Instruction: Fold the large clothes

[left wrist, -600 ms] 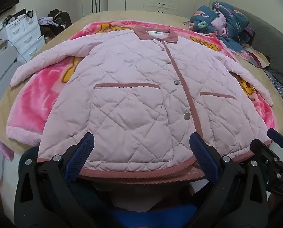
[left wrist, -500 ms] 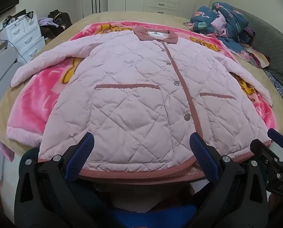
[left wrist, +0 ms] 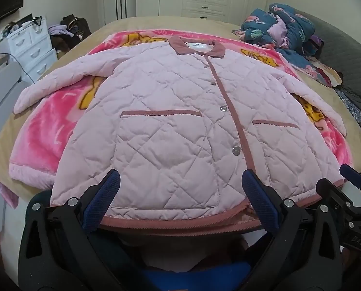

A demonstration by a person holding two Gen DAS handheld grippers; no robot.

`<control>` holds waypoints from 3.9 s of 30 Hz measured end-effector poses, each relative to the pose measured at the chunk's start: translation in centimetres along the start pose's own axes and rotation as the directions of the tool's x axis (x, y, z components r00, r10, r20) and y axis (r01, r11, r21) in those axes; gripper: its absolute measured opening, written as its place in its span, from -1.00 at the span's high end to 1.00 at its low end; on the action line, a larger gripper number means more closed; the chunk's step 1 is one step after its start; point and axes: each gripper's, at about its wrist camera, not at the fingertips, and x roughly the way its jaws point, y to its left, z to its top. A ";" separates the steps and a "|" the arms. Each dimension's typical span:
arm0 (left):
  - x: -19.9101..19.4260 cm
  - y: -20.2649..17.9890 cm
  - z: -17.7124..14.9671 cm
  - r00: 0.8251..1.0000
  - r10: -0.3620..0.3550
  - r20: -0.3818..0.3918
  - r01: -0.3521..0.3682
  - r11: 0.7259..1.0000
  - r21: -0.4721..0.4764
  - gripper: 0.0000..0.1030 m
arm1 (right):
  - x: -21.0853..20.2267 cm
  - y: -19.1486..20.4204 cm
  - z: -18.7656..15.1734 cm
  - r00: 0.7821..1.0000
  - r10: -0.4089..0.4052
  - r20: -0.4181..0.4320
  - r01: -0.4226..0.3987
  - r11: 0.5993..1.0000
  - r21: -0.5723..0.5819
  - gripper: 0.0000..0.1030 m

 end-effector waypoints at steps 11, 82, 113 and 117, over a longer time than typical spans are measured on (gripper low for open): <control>-0.7 0.1 0.2 1.000 0.003 0.005 -0.003 1.000 0.001 -0.83 | -0.1 0.0 -0.1 1.000 0.000 -0.001 0.000 1.000 -0.001 -0.92; 0.6 2.4 6.4 0.999 0.011 0.046 -0.009 0.998 -0.060 -0.83 | 2.6 0.7 7.8 0.999 0.033 0.037 -0.032 0.999 -0.017 -0.92; 4.8 0.9 14.8 0.999 -0.019 0.035 0.022 0.996 -0.082 -0.83 | 7.4 -4.0 15.8 0.999 -0.012 0.035 0.009 0.997 0.076 -0.92; 6.1 0.1 16.0 0.998 -0.068 0.015 0.069 0.995 -0.067 -0.83 | 8.1 -5.8 16.9 0.998 -0.036 0.042 0.031 0.993 0.110 -0.92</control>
